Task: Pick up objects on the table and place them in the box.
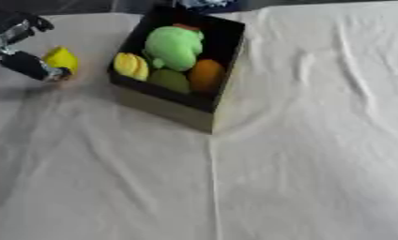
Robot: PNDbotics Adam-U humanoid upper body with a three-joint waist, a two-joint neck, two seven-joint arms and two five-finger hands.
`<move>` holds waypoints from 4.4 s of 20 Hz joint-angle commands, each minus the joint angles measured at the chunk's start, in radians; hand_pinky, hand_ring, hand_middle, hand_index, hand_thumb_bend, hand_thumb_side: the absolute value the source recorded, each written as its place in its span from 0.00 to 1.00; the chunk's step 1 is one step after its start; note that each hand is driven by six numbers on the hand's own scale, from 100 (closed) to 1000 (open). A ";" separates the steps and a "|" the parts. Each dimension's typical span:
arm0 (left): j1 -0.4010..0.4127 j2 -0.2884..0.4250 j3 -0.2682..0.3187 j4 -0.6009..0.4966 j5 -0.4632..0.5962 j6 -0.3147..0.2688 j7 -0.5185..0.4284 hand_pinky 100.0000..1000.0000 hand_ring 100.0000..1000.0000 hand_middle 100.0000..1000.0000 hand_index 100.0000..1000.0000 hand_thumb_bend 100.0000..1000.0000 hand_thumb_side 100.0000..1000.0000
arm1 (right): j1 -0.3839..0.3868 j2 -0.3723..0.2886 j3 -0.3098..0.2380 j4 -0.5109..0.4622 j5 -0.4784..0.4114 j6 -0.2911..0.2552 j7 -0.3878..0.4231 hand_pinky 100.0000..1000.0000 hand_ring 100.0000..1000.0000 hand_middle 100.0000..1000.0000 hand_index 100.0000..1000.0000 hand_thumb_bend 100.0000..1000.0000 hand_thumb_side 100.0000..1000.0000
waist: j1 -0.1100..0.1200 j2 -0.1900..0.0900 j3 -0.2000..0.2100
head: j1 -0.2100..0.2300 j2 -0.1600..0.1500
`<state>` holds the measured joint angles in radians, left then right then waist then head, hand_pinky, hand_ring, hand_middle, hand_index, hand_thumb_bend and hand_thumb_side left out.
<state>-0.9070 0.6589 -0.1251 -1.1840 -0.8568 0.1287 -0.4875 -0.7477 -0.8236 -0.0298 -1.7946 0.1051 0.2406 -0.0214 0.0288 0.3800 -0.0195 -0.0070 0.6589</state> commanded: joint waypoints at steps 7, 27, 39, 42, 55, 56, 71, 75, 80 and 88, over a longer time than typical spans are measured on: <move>-0.026 0.012 0.023 0.028 -0.061 0.020 0.028 0.85 0.84 0.82 0.91 0.48 0.31 | -0.016 -0.041 -0.012 -0.008 -0.007 0.003 -0.004 0.85 0.84 0.50 0.65 0.00 0.38 | -0.002 0.009 -0.008 | 0.015 -0.013; -0.030 -0.004 0.042 0.106 -0.096 0.053 0.081 0.80 0.78 0.76 0.84 0.19 0.35 | -0.019 -0.039 -0.021 -0.008 -0.013 0.009 -0.010 0.85 0.83 0.49 0.65 0.00 0.42 | 0.004 0.058 -0.027 | 0.033 -0.046; -0.030 0.015 0.040 0.086 -0.085 0.043 0.020 0.78 0.75 0.73 0.78 0.04 0.28 | -0.010 -0.039 -0.024 -0.005 -0.012 0.008 -0.012 0.86 0.83 0.49 0.65 0.00 0.43 | 0.011 0.052 -0.025 | 0.026 -0.038; -0.029 0.020 0.038 0.072 -0.082 0.038 0.010 0.78 0.75 0.73 0.79 0.12 0.28 | -0.007 -0.038 -0.024 -0.004 -0.013 0.008 -0.011 0.86 0.83 0.49 0.65 0.00 0.44 | 0.012 0.048 -0.025 | 0.025 -0.037; -0.013 0.055 0.014 -0.149 -0.098 0.056 0.102 0.69 0.64 0.58 0.64 0.00 0.32 | 0.003 -0.039 -0.024 -0.001 -0.015 0.004 -0.013 0.86 0.83 0.49 0.65 0.00 0.42 | 0.016 0.016 -0.019 | 0.004 -0.033; -0.015 0.057 0.008 -0.186 -0.096 0.052 0.100 0.69 0.64 0.58 0.64 0.00 0.33 | 0.002 -0.040 -0.024 -0.002 -0.014 0.003 -0.013 0.86 0.83 0.50 0.65 0.00 0.42 | 0.016 0.012 -0.019 | 0.002 -0.031; -0.161 -0.126 -0.187 -0.353 0.028 -0.049 0.036 0.67 0.62 0.59 0.65 0.00 0.30 | -0.027 -0.025 -0.011 -0.005 -0.014 -0.008 -0.001 0.86 0.83 0.50 0.65 0.00 0.39 | 0.009 -0.008 -0.028 | -0.002 -0.021; -0.185 -0.194 -0.225 -0.287 0.020 -0.082 0.027 0.67 0.63 0.59 0.66 0.00 0.30 | -0.035 -0.021 -0.011 -0.008 -0.016 -0.009 -0.002 0.86 0.83 0.50 0.65 0.00 0.40 | 0.009 -0.002 -0.032 | -0.006 -0.013; -0.191 -0.248 -0.247 -0.200 -0.065 -0.120 0.037 0.68 0.64 0.61 0.67 0.00 0.28 | -0.042 -0.016 -0.008 -0.008 -0.017 -0.009 0.002 0.86 0.83 0.50 0.65 0.00 0.40 | 0.010 0.004 -0.036 | -0.009 -0.008; -0.182 -0.284 -0.241 -0.088 -0.183 -0.189 0.037 0.94 0.91 0.85 0.96 0.51 0.48 | -0.047 -0.013 -0.007 -0.008 -0.018 -0.009 0.003 0.86 0.83 0.49 0.65 0.00 0.40 | 0.013 0.004 -0.043 | -0.015 -0.005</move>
<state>-1.0747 0.3677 -0.3747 -1.2771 -1.0234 -0.0468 -0.4500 -0.7795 -0.8132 -0.0287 -1.7912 0.0937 0.2320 -0.0195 0.0333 0.4079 -0.0611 -0.0197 0.6515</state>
